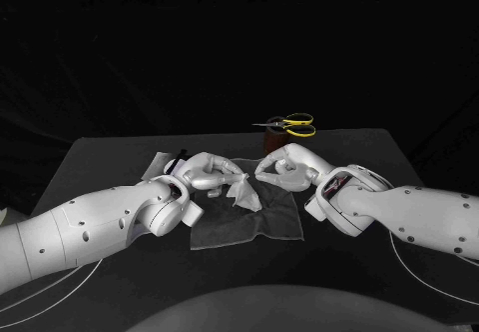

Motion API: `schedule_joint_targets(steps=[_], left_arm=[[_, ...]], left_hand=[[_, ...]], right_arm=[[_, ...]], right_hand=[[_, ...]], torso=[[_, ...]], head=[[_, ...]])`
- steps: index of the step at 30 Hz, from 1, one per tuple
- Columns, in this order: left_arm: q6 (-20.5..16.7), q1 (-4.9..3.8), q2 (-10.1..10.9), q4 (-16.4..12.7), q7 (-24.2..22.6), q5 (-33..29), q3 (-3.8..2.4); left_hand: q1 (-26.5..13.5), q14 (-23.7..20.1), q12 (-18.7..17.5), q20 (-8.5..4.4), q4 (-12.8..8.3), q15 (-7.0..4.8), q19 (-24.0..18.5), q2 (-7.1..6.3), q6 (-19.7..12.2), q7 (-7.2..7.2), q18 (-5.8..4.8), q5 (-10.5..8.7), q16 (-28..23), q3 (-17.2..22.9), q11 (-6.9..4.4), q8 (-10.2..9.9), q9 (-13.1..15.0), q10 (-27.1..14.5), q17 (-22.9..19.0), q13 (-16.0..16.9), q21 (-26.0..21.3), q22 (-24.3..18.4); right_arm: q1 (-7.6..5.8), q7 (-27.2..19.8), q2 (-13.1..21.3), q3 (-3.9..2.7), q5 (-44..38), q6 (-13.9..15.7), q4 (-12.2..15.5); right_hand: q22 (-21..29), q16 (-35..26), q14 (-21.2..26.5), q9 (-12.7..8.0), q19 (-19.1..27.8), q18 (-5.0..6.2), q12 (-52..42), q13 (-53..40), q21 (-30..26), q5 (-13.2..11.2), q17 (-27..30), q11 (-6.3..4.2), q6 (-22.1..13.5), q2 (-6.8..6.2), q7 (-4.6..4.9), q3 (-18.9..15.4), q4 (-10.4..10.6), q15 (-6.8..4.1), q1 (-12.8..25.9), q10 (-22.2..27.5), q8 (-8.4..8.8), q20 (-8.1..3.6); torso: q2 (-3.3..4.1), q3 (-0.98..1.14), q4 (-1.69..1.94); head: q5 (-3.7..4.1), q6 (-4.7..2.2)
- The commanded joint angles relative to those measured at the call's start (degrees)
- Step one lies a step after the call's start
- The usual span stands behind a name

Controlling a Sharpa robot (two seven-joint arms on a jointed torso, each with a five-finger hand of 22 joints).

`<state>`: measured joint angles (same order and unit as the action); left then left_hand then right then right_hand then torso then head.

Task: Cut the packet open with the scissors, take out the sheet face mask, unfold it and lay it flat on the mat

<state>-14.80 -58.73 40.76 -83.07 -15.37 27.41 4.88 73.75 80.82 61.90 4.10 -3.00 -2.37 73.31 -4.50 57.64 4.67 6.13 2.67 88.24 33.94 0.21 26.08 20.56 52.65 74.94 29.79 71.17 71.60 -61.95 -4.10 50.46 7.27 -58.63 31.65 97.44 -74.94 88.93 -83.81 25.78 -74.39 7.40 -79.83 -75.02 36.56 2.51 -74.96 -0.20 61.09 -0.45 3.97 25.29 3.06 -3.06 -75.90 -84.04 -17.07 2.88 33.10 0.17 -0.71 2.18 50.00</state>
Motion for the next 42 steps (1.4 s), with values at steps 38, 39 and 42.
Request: schedule_joint_targets(steps=[38, 39, 42], left_arm=[[-7.90, -0.07, -0.65, 0.99, 8.62, -0.21, -0.03], [-7.98, -0.07, -0.67, 1.01, 8.73, -0.19, -0.03], [-8.54, -0.07, -0.79, 1.09, 9.05, -0.16, -0.03]], left_hand=[[-0.13, -0.52, -1.92, -0.03, -1.72, 0.67, 0.05, -2.33, -1.83, 1.32, -0.18, 0.13, -0.08, 6.45, 1.09, 2.59, 1.64, -0.52, -1.14, -1.10, 0.05, -0.03], [-0.15, -0.57, -1.92, -0.03, -1.76, 0.68, 0.02, -2.42, -1.87, 1.33, -0.16, 0.13, -0.09, 6.50, 1.10, 2.60, 1.63, -0.56, -1.23, -1.10, 0.02, -0.06], [-0.28, -1.01, -2.26, 0.08, -1.92, 0.95, -0.49, -2.82, -4.38, 1.83, -0.02, 0.12, -0.24, 7.41, 1.53, 1.41, 0.98, -1.77, -1.96, -1.19, -0.55, -0.57]], right_arm=[[3.17, 15.52, -4.83, 0.89, -7.03, 1.20, -2.85], [3.25, 15.79, -5.00, 0.89, -7.20, 1.35, -2.95], [3.48, 16.77, -5.74, 0.91, -7.72, 1.47, -3.53]], right_hand=[[0.04, -3.40, -1.86, 1.18, 5.04, 2.74, 10.69, -2.64, -15.77, 0.80, -5.95, 2.54, -5.73, -7.47, 3.03, -3.54, 1.40, 1.93, 5.17, 1.99, 2.04, 2.11], [0.05, -3.41, -1.85, 1.14, 5.01, 2.73, 10.62, -2.67, -15.72, 0.82, -5.93, 2.55, -5.76, -7.49, 3.05, -3.59, 1.46, 1.93, 5.20, 1.96, 2.11, 2.12], [0.13, -3.45, -1.83, 1.00, 5.02, 2.77, 10.61, -2.64, -15.91, 0.85, -5.85, 2.58, -5.95, -7.51, 3.10, -3.67, 1.57, 1.95, 5.20, 1.95, 2.35, 2.15]], torso=[[0.01, 0.05, -0.01], [0.02, 0.04, -0.01], [-0.02, 0.01, -0.01]], head=[[-0.58, 0.00], [-0.59, 0.00], [-0.58, 0.00]])
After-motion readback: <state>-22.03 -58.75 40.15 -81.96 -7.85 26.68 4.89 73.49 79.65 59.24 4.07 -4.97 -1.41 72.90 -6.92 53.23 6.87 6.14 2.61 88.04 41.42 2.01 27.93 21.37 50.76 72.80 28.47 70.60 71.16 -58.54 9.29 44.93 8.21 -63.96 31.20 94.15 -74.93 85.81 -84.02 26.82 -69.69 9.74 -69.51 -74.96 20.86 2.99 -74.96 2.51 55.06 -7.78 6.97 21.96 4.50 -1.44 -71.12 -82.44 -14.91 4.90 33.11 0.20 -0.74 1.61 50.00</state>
